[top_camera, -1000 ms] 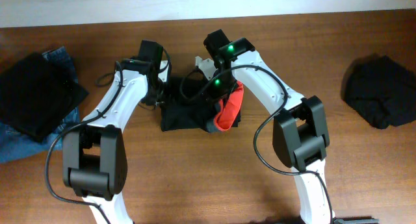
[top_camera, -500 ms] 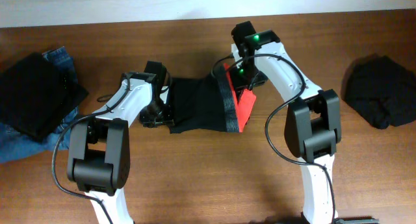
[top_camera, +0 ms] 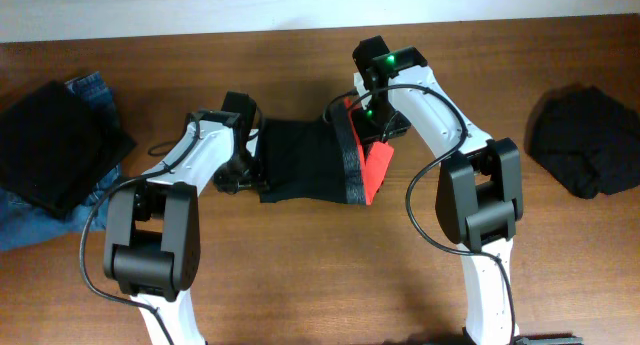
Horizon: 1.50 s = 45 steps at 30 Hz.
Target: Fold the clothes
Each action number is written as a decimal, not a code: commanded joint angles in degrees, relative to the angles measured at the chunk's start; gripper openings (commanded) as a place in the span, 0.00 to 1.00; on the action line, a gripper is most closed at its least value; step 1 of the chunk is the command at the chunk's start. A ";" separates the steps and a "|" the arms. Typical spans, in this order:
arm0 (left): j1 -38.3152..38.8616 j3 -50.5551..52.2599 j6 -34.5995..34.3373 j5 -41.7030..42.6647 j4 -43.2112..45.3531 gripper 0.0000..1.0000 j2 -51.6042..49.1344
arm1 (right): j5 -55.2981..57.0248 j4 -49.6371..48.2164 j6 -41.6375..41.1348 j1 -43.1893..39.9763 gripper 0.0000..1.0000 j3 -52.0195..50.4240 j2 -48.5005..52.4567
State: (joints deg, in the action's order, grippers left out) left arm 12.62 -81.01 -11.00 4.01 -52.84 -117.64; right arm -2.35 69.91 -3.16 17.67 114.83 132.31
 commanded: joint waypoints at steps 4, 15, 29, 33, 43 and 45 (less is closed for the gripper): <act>-0.04 -6.91 -0.07 -1.07 0.33 0.61 3.04 | 0.68 2.40 -0.09 0.26 0.52 1.42 -5.66; -0.04 -9.25 -0.07 -2.36 1.88 0.62 6.01 | -10.75 2.38 -0.33 0.48 0.54 0.26 -5.38; -0.04 -9.25 -0.07 -2.36 1.46 0.62 6.01 | -13.55 -2.34 -0.35 2.49 0.51 -6.43 -4.31; -0.04 -9.25 -0.07 -2.36 1.16 0.62 6.01 | -13.55 -3.45 -0.35 2.56 0.50 -7.67 -4.31; -0.04 -9.25 -0.07 -2.36 0.79 0.62 6.01 | -13.53 -4.83 -0.31 2.51 0.04 -7.96 -4.33; -0.04 -9.25 -0.07 -2.36 0.68 0.62 6.01 | -13.49 -4.98 -0.11 2.45 0.04 -7.78 -4.35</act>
State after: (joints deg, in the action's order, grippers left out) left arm 12.62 -89.60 -10.98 2.28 -51.77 -112.66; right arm -15.18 65.25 -3.33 20.03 107.28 127.68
